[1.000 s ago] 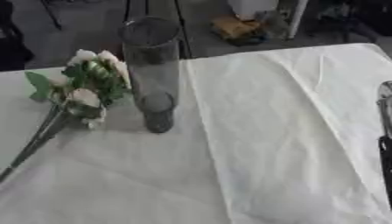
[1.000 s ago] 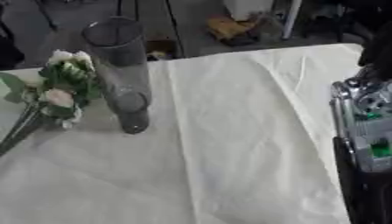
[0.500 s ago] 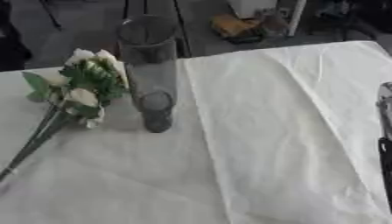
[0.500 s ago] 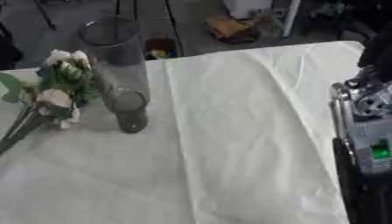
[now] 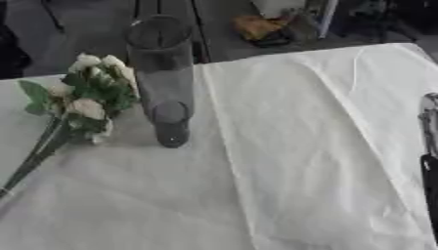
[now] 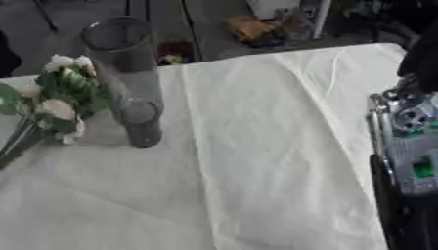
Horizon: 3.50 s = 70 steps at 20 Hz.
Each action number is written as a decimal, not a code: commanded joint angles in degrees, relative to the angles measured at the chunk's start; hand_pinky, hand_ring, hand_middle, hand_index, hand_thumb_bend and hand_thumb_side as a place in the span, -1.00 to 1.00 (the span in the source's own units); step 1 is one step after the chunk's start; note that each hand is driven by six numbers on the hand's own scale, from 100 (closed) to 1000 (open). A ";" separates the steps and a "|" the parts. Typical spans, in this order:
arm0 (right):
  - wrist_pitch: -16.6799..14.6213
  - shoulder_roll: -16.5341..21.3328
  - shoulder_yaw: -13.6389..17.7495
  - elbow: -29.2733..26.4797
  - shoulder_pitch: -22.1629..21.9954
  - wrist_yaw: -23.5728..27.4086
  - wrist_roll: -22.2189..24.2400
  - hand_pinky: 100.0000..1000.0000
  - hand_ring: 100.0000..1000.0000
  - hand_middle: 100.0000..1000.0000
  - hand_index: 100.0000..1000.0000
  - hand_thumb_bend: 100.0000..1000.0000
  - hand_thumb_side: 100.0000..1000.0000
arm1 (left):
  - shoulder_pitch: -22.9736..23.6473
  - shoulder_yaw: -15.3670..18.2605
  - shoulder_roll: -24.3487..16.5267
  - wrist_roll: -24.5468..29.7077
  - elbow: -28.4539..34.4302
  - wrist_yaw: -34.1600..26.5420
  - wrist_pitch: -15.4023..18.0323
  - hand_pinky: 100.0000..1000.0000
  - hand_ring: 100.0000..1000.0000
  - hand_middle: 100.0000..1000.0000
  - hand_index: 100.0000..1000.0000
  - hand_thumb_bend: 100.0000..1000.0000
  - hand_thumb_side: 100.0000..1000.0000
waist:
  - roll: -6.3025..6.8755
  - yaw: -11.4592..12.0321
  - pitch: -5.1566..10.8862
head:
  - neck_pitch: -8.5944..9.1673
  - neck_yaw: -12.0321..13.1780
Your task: Arrange flowers into the vase.
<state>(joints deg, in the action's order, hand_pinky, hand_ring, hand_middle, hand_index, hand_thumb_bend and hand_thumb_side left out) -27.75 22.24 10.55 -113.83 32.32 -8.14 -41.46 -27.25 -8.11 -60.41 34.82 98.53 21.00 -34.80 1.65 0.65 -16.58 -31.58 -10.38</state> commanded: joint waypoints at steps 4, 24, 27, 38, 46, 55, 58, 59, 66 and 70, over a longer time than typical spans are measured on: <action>-0.59 0.48 0.07 -0.77 1.09 0.44 -0.36 0.35 0.57 0.50 0.65 -1.00 0.60 | -4.97 -2.89 1.76 0.39 -5.06 3.09 0.95 0.47 0.70 0.89 1.00 -0.16 0.44 | 0.17 -0.42 0.63 | 1.17 0.20; -0.59 -0.30 -0.33 -0.77 1.60 0.86 0.31 0.36 0.57 0.50 0.66 -1.00 0.59 | -17.22 -9.76 15.06 -7.50 -21.73 8.35 6.18 0.24 0.47 0.77 0.88 -0.26 0.30 | 0.33 -2.06 -0.50 | 1.81 0.51; -0.55 -0.41 -0.38 -0.77 1.64 0.90 0.42 0.36 0.58 0.50 0.66 -1.00 0.58 | -18.27 -9.91 16.26 -8.10 -23.25 9.04 6.28 0.22 0.46 0.76 0.85 -0.28 0.30 | 0.51 -2.36 -0.69 | 1.90 0.55; -0.29 -1.00 -0.49 -0.77 1.67 1.21 0.54 0.37 0.58 0.50 0.66 -1.00 0.55 | -21.49 -9.60 20.07 -11.66 -29.00 11.17 5.43 0.08 0.30 0.70 0.82 -0.46 0.14 | 0.92 -3.57 -1.36 | 2.64 1.02; -0.14 -1.16 -0.42 -0.77 1.43 1.12 0.54 0.37 0.59 0.50 0.66 -1.00 0.54 | -22.13 -10.07 21.11 -12.34 -30.94 13.54 4.45 0.10 0.24 0.76 0.88 -0.42 0.17 | 1.00 -3.64 -1.55 | 2.58 0.95; 0.12 -1.04 -0.39 -0.77 0.75 1.03 0.45 0.37 0.58 0.50 0.66 -1.00 0.53 | -22.70 -10.30 19.96 -3.88 -27.34 11.57 2.17 0.09 0.30 0.73 0.98 -0.45 0.43 | 0.87 -2.16 -0.72 | 1.92 -0.46; 0.17 -1.04 -0.41 -0.77 0.73 1.12 0.47 0.37 0.58 0.50 0.66 -1.00 0.53 | -22.75 -10.55 19.84 -0.48 -27.34 11.99 2.34 0.09 0.39 0.70 1.00 -0.44 0.46 | 0.92 -2.07 -0.58 | 1.66 -0.32; 0.17 -1.04 -0.44 -0.77 0.71 1.14 0.51 0.37 0.58 0.50 0.66 -1.00 0.53 | -22.73 -10.66 19.84 0.60 -27.28 12.19 2.58 0.12 0.41 0.71 1.00 -0.42 0.47 | 0.94 -2.06 -0.54 | 1.52 -0.25; 0.18 -1.10 -0.43 -0.77 0.67 1.26 0.59 0.38 0.58 0.50 0.66 -1.00 0.52 | -22.72 -10.43 20.18 5.53 -28.57 17.65 5.17 0.32 0.64 0.84 1.00 -0.12 0.43 | 1.11 -1.94 -0.54 | 1.27 -0.32; 0.27 -1.20 -0.42 -0.77 0.51 1.23 0.70 0.38 0.59 0.50 0.66 -1.00 0.52 | -22.70 -10.04 20.46 4.03 -29.46 20.18 5.48 0.28 0.57 0.77 1.00 -0.23 0.40 | 1.18 -1.88 -0.66 | 1.41 -0.51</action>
<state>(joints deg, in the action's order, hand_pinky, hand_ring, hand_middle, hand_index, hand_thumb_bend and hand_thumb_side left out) -27.17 20.38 10.00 -113.83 32.29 -7.30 -40.38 -48.88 -19.08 -38.34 38.65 68.93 40.22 -28.83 2.89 -1.35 -18.60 -30.16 -10.71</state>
